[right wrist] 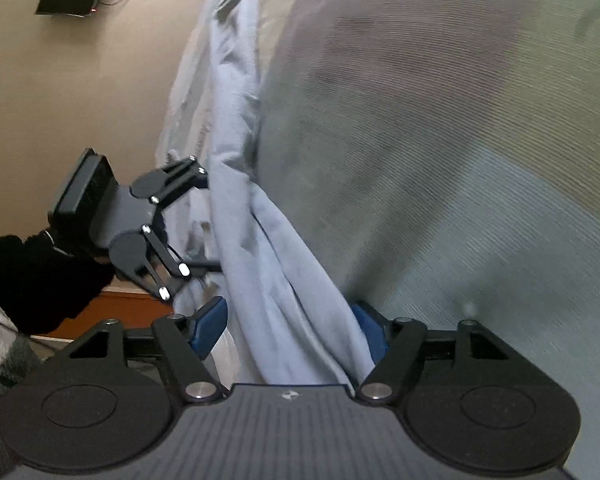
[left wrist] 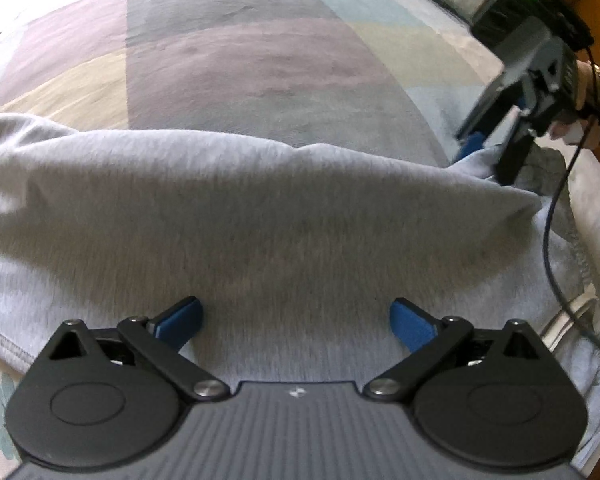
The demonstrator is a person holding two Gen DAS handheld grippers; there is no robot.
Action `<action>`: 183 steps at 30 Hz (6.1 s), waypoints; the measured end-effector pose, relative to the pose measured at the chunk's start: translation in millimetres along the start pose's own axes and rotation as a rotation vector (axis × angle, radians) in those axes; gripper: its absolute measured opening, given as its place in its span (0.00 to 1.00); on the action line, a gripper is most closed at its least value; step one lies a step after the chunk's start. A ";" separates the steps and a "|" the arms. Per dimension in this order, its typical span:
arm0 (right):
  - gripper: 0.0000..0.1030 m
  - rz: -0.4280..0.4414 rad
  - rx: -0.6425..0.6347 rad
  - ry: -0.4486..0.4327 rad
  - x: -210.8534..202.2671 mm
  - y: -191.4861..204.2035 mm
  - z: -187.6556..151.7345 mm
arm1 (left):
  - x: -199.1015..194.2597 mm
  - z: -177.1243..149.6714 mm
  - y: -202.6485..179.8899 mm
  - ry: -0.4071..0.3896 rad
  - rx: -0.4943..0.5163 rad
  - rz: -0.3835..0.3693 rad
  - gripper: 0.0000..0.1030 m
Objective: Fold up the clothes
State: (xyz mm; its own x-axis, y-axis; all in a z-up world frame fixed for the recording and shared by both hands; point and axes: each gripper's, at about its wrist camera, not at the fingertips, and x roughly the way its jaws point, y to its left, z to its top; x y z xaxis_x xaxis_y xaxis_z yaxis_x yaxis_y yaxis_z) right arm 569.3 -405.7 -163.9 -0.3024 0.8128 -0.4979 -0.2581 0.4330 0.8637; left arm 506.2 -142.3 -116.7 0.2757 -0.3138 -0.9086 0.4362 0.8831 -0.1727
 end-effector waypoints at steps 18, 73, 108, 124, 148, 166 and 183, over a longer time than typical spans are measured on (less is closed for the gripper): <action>0.09 0.096 0.217 -0.165 -13.1 -38.2 -36.3 | 3.9 -3.6 2.5 -0.027 0.011 -0.008 0.99; 0.05 -0.668 -0.217 -0.488 64.3 113.4 84.5 | -66.2 42.0 116.2 -0.245 -0.094 0.196 0.98; 0.18 -0.883 -0.578 -0.327 165.4 155.4 61.7 | -8.7 7.4 145.2 -0.272 -0.032 0.055 0.99; 0.14 -1.033 -0.439 -0.516 99.9 150.8 110.2 | -19.0 -2.8 152.0 -0.279 -0.085 0.045 0.99; 0.04 -0.666 -0.479 -0.298 187.1 144.5 277.5 | -69.9 -53.5 240.7 -0.367 -0.303 0.109 0.99; 0.23 -0.749 -0.319 -0.415 112.8 159.9 157.8 | -89.7 -32.9 361.9 -0.484 -0.690 0.138 0.83; 0.28 -0.726 -0.077 -0.557 144.3 171.8 86.7 | -78.3 31.7 459.6 -0.456 -0.629 0.424 0.16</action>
State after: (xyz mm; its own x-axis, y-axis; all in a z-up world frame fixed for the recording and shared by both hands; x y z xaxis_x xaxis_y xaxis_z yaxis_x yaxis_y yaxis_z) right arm 560.8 -180.3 -80.5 0.4382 0.4307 -0.7890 -0.2783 0.8996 0.3365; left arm 712.3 277.1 -112.9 0.6807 0.0937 -0.7265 -0.2952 0.9428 -0.1549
